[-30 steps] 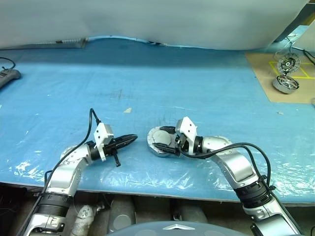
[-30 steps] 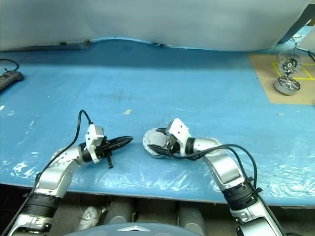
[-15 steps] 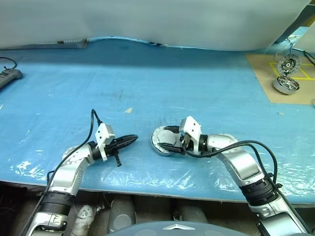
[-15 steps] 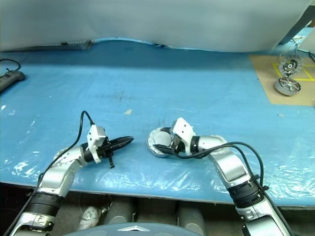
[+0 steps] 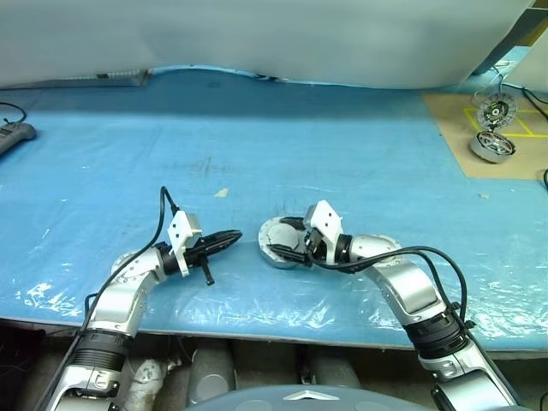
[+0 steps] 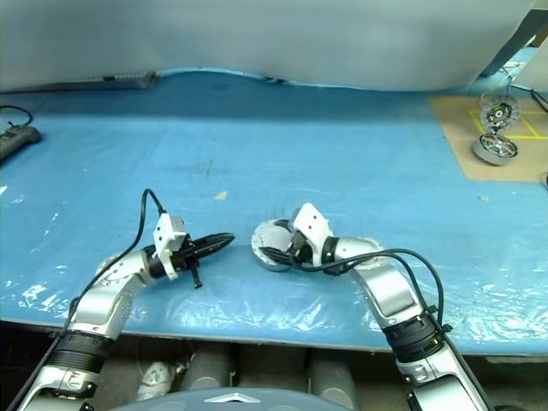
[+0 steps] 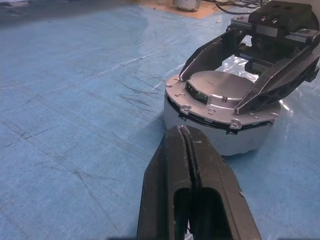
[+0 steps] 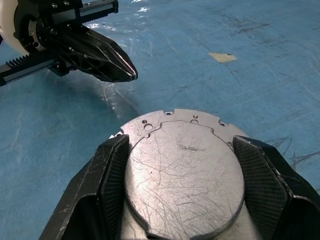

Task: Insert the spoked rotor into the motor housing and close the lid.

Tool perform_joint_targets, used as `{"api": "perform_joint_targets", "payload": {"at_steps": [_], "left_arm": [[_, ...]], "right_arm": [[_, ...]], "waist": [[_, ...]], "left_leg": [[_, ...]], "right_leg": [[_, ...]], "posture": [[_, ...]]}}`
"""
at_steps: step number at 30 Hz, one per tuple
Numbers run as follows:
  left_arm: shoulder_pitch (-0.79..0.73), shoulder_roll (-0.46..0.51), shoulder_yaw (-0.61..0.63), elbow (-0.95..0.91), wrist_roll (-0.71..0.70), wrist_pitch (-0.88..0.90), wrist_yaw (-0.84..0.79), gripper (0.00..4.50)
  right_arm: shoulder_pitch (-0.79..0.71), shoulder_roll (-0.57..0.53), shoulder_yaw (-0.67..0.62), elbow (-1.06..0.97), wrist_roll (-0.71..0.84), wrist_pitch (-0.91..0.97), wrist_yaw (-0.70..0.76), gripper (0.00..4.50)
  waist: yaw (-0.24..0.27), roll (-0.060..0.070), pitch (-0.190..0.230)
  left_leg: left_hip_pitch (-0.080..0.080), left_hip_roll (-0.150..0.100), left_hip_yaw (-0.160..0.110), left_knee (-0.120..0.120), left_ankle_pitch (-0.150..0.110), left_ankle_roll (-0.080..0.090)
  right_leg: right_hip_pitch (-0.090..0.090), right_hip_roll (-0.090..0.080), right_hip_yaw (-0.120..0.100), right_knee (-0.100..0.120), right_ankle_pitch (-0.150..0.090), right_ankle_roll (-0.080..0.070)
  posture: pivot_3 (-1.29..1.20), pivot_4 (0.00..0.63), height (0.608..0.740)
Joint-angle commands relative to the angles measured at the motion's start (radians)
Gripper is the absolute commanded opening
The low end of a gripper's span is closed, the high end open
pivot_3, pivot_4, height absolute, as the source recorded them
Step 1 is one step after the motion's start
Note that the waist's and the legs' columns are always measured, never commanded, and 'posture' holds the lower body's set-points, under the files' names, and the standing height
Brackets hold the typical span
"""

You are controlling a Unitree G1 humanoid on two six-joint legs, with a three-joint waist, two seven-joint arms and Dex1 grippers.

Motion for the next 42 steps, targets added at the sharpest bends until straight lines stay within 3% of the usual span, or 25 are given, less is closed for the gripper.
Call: {"api": "perform_joint_targets", "payload": {"at_steps": [1, 9, 15, 19, 24, 29, 42], "left_arm": [[-0.011, 0.005, 0.005, -0.029, -0.004, -0.008, -0.001, 0.0], [-0.066, -0.02, 0.013, 0.062, 0.022, -0.065, 0.025, 0.0], [-0.156, -0.091, 0.017, 0.105, 0.044, 0.018, 0.161, 0.0], [-0.173, -0.122, 0.01, 0.001, 0.063, 0.192, 0.317, 0.0], [-0.138, -0.141, 0.048, -0.198, -0.099, 0.515, 0.407, 0.0], [-0.213, -0.102, 0.096, -0.186, -0.286, 0.832, 0.38, 0.0], [-0.23, -0.042, -0.018, -0.149, -0.229, 0.791, 0.222, 0.0]], "right_arm": [[0.0, -0.016, 0.027, 0.014, -0.036, 0.008, -0.002, 2.98], [-0.006, -0.04, 0.091, 0.032, -0.136, -0.001, -0.035, 2.98], [-0.004, -0.041, 0.09, 0.043, -0.13, 0.013, -0.028, 2.98], [-0.006, -0.042, 0.08, 0.049, -0.124, 0.019, -0.026, 2.98], [-0.001, -0.043, 0.077, 0.045, -0.123, 0.031, -0.029, 2.98], [0.006, -0.042, 0.08, 0.038, -0.124, 0.036, -0.032, 2.98], [-0.01, -0.026, 0.09, 0.06, -0.129, 0.029, -0.035, 2.98]], "waist": [[0.0, 0.0, 0.0], [0.0, 0.0, 0.0], [0.0, -0.001, -0.001], [-0.003, -0.001, -0.001], [-0.002, -0.002, -0.001], [0.0, -0.001, -0.001], [-0.002, -0.002, -0.001]], "left_leg": [[0.0, 0.0, 0.0, 0.0, 0.0, 0.0], [0.004, 0.0, 0.0, 0.0, 0.0, 0.0], [0.007, -0.001, 0.0, -0.001, 0.0, 0.0], [0.007, -0.001, 0.0, -0.001, 0.0, 0.0], [0.006, -0.001, 0.0, -0.001, 0.0, 0.0], [0.007, -0.003, 0.0, -0.002, 0.0, 0.0], [0.006, -0.004, 0.0, -0.006, 0.0, 0.0]], "right_leg": [[0.0, 0.0, 0.0, 0.0, 0.0, 0.0], [0.003, 0.0, 0.0, 0.0, 0.0, 0.0], [0.005, 0.0, 0.001, 0.0, 0.0, 0.0], [0.005, 0.0, 0.002, 0.0, 0.0, 0.0], [0.005, 0.0, 0.003, -0.001, 0.0, 0.0], [0.004, 0.0, 0.003, 0.0, 0.0, 0.0], [0.003, 0.0, 0.007, -0.005, 0.0, 0.001]], "posture": [[0.0, 0.15, 0.74], [0.0, 0.15, 0.74], [0.0, 0.15, 0.74], [0.0, 0.15, 0.74], [0.0, 0.15, 0.74], [0.0, 0.15, 0.74], [0.0, 0.15, 0.74]]}}
